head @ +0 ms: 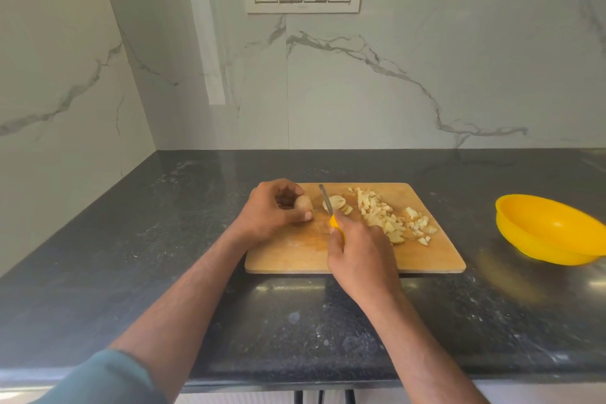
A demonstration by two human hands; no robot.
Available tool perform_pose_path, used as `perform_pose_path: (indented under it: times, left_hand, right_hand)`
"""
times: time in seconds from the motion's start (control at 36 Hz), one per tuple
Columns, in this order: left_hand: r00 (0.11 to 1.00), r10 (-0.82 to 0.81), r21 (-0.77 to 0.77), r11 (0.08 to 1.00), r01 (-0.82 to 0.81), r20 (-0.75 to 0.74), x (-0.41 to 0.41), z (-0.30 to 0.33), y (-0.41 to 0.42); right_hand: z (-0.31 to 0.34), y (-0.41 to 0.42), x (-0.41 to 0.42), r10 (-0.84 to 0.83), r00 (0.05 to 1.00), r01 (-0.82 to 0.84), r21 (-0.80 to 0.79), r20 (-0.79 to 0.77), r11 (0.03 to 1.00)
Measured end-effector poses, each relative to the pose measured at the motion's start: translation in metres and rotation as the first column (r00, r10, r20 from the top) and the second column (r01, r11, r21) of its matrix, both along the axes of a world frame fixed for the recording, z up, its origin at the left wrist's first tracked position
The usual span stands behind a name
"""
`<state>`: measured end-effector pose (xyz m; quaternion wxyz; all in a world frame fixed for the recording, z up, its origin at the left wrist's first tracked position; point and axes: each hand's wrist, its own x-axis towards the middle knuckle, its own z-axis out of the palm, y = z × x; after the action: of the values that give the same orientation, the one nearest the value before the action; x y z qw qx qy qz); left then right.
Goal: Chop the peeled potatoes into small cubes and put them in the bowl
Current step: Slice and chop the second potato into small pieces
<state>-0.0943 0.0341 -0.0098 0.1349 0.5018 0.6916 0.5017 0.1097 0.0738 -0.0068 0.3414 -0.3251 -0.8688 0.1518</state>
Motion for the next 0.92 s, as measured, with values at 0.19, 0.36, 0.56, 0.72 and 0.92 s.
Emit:
perform_pose_path:
  times: [0.19,0.36,0.56,0.72,0.92]
  left_hand:
    - [0.999,-0.019,-0.003,1.000,0.019,0.038,0.000,-0.001,0.001]
    - [1.000,-0.008,-0.003,1.000,0.008,0.007,0.000,-0.001,0.002]
    - [1.000,0.000,-0.022,1.000,0.000,-0.009,0.000,-0.001,0.002]
    - [0.998,0.018,0.001,1.000,-0.018,-0.062,0.005,0.002,0.001]
    - [0.993,0.016,-0.019,1.000,-0.018,-0.116,0.005,0.002,0.003]
  right_hand:
    - [-0.003,-0.005,-0.001,0.038,0.999,-0.038,0.048,0.013,0.998]
    - [-0.004,-0.009,-0.002,0.033,0.999,-0.035,0.086,0.024,0.996]
    - [-0.003,-0.012,0.001,0.033,0.999,-0.035,0.083,0.027,0.996]
    - [-0.002,-0.014,0.002,0.045,0.997,-0.050,0.085,0.063,0.995]
    - [-0.001,-0.014,0.002,0.064,0.993,-0.071,0.075,0.097,0.995]
